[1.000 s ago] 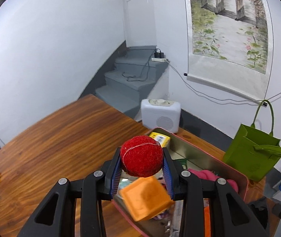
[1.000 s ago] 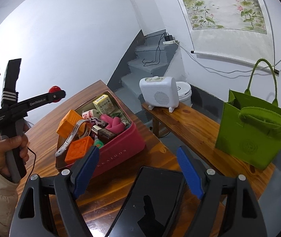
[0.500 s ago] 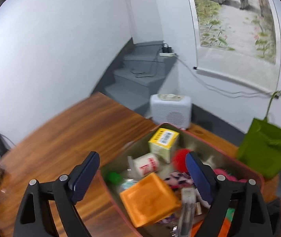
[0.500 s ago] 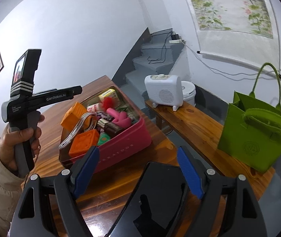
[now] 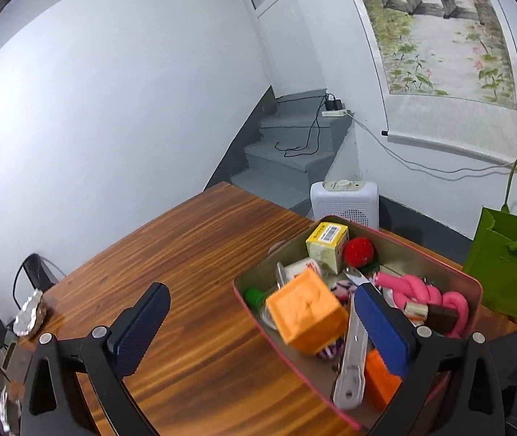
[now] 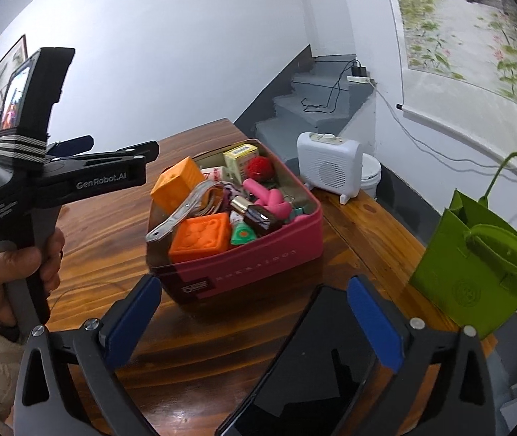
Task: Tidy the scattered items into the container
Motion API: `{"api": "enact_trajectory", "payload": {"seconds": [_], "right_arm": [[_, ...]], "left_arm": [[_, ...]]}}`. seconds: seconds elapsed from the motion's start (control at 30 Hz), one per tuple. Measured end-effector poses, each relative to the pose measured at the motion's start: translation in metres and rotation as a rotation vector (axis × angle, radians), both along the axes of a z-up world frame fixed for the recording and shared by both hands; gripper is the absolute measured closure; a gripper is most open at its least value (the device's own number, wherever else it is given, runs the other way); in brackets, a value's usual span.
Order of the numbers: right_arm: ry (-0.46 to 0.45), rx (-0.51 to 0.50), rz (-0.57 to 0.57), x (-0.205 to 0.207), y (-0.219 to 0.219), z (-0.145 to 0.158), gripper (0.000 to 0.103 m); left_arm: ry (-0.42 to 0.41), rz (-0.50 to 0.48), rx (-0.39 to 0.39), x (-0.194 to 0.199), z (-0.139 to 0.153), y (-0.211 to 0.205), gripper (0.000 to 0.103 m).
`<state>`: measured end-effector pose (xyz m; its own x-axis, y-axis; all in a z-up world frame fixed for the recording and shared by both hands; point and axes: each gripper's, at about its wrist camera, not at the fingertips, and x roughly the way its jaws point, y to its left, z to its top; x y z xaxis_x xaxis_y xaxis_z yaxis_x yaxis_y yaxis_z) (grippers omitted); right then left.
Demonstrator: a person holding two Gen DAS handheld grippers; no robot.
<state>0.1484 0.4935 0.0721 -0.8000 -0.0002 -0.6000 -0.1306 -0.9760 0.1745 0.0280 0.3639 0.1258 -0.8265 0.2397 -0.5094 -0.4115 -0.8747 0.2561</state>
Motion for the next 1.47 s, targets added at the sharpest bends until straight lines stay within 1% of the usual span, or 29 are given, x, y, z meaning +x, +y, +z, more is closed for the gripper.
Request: {"api": "enact_trajectory", "payload": {"seconds": [0.3,0.37,0.47,0.5,0.57,0.67,0.77,1.0,1.23,1.47], "right_arm": [[-0.036,0.035,-0.003,0.001,-0.014,-0.001,0.001],[-0.041,0.046,-0.006,0.002,-0.016,-0.001,0.001],[-0.046,0.062,-0.011,0.003,-0.018,0.001,0.001],[-0.048,0.067,-0.013,0.004,-0.019,0.002,0.001],[-0.052,0.076,-0.017,0.005,-0.021,0.002,0.001],[-0.070,0.094,-0.025,0.005,-0.023,0.000,0.001],[-0.088,0.119,-0.026,0.005,-0.026,-0.001,0.001],[-0.069,0.205,-0.019,0.002,-0.034,0.014,0.001],[-0.106,0.169,-0.029,-0.004,-0.030,0.002,0.001],[-0.123,0.123,-0.051,-0.005,-0.022,-0.003,0.001]], "left_arm": [[-0.110,0.017,0.061,0.017,-0.006,-0.021,0.000],[-0.106,0.036,0.044,0.021,-0.009,-0.023,0.000],[-0.058,0.071,-0.019,0.031,-0.012,-0.023,0.000],[-0.052,0.067,-0.030,0.035,-0.014,-0.023,0.000],[-0.060,0.048,-0.025,0.041,-0.015,-0.026,0.000],[-0.097,0.012,-0.003,0.048,-0.016,-0.032,0.000],[-0.126,-0.002,0.019,0.052,-0.016,-0.038,0.000],[-0.166,-0.036,0.053,0.058,-0.010,-0.036,0.000],[-0.192,-0.063,0.018,0.059,-0.019,-0.022,0.000],[-0.230,-0.068,0.017,0.052,-0.025,-0.026,0.000]]}}
